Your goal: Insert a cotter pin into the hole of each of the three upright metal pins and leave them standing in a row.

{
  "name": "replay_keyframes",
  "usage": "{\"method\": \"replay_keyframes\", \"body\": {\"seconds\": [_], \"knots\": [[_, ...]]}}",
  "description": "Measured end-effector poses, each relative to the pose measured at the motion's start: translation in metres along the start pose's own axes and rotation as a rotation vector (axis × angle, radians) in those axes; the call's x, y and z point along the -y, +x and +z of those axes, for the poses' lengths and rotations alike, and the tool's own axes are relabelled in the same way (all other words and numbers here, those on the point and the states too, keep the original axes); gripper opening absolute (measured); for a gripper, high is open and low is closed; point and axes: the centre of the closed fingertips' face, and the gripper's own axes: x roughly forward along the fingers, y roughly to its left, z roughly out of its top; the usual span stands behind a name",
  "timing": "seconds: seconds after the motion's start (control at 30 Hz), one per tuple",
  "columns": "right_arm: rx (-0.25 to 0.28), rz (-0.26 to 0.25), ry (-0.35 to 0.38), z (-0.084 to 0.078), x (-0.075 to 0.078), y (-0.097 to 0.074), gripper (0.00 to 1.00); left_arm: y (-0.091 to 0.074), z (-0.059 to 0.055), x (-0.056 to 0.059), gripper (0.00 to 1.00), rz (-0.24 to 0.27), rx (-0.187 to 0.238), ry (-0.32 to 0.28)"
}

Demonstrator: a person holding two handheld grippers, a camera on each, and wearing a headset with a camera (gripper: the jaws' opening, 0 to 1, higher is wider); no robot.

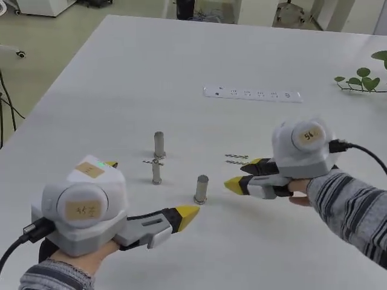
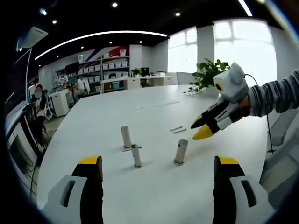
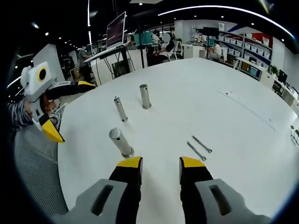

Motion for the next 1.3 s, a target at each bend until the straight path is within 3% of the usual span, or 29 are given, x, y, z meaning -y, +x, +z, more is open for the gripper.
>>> {"method": "replay_keyframes", "body": {"seconds": [0.27, 0.37, 0.7, 1.0, 1.1, 1.3], "knots": [[-0.100, 0.036, -0.052, -0.002, 0.016, 0.007, 0.25, 0.001, 0.004, 0.000, 0.98, -0.006, 0.026, -0.017], [-0.152, 0.033, -0.123, -0.007, 0.024, 0.012, 0.24, 0.000, 0.002, -0.001, 0.98, -0.002, 0.017, -0.017], [-0.230, 0.050, -0.184, -0.012, 0.046, 0.023, 0.19, 0.002, 0.001, -0.004, 0.96, 0.008, 0.026, -0.017], [-0.301, 0.091, -0.242, -0.017, 0.051, 0.033, 0.11, 0.003, -0.003, -0.003, 0.93, 0.004, 0.007, -0.015], [-0.338, 0.109, -0.300, -0.021, 0.051, 0.033, 0.09, 0.003, -0.003, -0.003, 0.93, 0.003, 0.008, -0.012], [-0.363, 0.128, -0.333, -0.022, 0.050, 0.035, 0.02, 0.002, -0.005, -0.004, 0.92, 0.004, -0.002, -0.013]]}}
